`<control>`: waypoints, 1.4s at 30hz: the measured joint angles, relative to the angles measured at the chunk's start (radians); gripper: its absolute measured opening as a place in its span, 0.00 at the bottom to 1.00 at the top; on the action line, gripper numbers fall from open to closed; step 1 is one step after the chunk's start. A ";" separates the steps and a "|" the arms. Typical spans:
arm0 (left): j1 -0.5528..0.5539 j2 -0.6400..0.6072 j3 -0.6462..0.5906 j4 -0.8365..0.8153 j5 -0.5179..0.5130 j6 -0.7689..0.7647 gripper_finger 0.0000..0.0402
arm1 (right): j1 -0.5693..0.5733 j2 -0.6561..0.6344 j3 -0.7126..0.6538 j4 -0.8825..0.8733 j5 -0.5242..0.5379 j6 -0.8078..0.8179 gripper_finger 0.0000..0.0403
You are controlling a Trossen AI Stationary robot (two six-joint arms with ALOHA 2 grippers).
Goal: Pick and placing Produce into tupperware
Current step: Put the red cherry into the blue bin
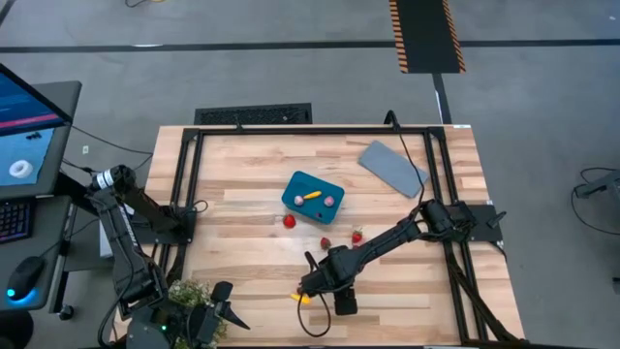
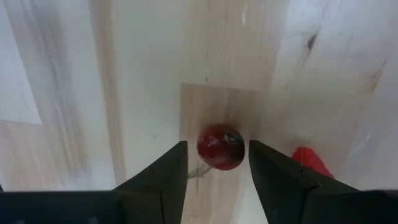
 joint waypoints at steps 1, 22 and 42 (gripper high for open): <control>0.000 0.000 0.000 0.000 0.000 0.000 0.60 | 0.000 0.000 0.000 0.009 0.000 0.000 0.47; 0.000 0.000 0.000 0.000 0.000 0.000 0.60 | -0.003 0.000 0.000 0.042 -0.016 0.002 0.22; 0.000 0.000 0.000 -0.001 0.046 -0.005 0.60 | 0.000 0.000 0.004 0.087 -0.051 0.027 0.21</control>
